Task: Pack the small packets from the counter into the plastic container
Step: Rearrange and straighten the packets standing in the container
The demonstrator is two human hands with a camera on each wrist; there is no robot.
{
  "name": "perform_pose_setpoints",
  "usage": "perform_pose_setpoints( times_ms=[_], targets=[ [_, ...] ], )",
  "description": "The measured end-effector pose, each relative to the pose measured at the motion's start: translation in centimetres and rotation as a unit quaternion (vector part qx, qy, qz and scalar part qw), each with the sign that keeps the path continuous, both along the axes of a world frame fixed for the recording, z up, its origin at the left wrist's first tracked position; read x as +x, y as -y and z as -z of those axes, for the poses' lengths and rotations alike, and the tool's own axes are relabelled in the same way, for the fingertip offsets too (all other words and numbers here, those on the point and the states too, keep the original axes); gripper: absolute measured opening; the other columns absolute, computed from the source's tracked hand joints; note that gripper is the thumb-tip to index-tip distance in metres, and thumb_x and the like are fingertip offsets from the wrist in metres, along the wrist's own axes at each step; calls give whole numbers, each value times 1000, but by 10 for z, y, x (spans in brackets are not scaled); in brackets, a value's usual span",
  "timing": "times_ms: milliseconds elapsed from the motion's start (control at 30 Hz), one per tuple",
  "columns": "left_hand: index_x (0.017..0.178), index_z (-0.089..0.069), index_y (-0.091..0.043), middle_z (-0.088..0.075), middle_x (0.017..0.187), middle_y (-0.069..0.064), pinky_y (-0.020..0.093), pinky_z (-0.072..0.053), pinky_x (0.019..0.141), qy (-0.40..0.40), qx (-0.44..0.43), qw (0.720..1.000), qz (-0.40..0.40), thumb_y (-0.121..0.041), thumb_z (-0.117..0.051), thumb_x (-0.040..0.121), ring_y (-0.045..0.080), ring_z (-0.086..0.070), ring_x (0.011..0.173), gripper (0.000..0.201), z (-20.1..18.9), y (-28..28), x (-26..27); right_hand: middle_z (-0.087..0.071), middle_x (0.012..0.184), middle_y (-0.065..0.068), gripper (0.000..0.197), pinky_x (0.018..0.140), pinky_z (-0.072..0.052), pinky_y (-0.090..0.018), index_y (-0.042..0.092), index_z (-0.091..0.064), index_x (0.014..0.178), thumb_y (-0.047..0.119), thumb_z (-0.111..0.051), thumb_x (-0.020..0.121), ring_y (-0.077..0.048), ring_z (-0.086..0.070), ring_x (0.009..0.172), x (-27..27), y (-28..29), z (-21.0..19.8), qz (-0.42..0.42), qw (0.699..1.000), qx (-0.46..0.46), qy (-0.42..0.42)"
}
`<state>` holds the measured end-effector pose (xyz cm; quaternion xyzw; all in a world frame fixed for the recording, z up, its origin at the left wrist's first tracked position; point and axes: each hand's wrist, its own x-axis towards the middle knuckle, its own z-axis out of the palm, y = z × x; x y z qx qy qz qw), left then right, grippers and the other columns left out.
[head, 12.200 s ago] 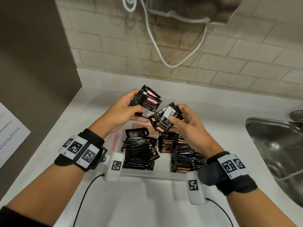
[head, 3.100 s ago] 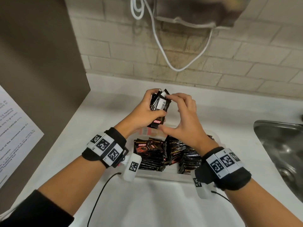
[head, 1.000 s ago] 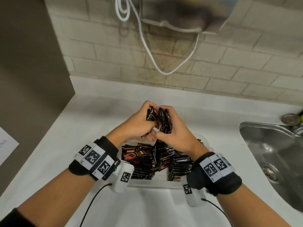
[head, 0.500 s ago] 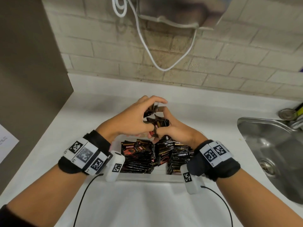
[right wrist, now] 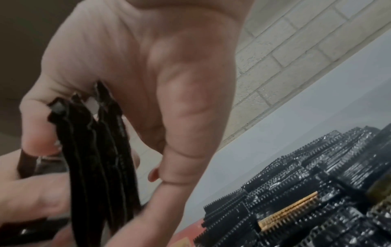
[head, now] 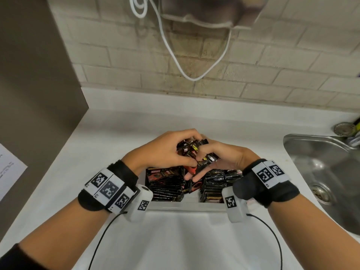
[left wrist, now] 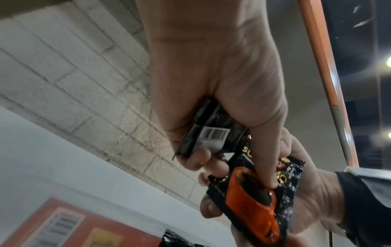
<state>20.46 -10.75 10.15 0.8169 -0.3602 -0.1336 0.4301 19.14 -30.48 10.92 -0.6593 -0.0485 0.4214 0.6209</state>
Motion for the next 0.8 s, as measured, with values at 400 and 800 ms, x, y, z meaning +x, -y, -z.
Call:
perform_pose_setpoints(
  times_ms=[400,800],
  targets=[
    [104,-56,-29,-73,74,-5,30,-57,56,-180,25,980,-84,-19,-84,79,13,-65,56,38,33,22,-19,-72,101,-6,35,77,-59,-34,14,-62,110,8,-76,79,-26,-70,92,-3,8,1,-59,938,-278,198],
    [125,-47,-29,-54,118,-2,32,-49,84,-37,201,978,-47,-19,-74,82,16,-56,102,52,37,3,-7,-57,96,3,35,76,-49,-32,24,-51,95,14,-78,75,-18,-57,88,-13,-3,19,-104,841,-387,363]
  ],
)
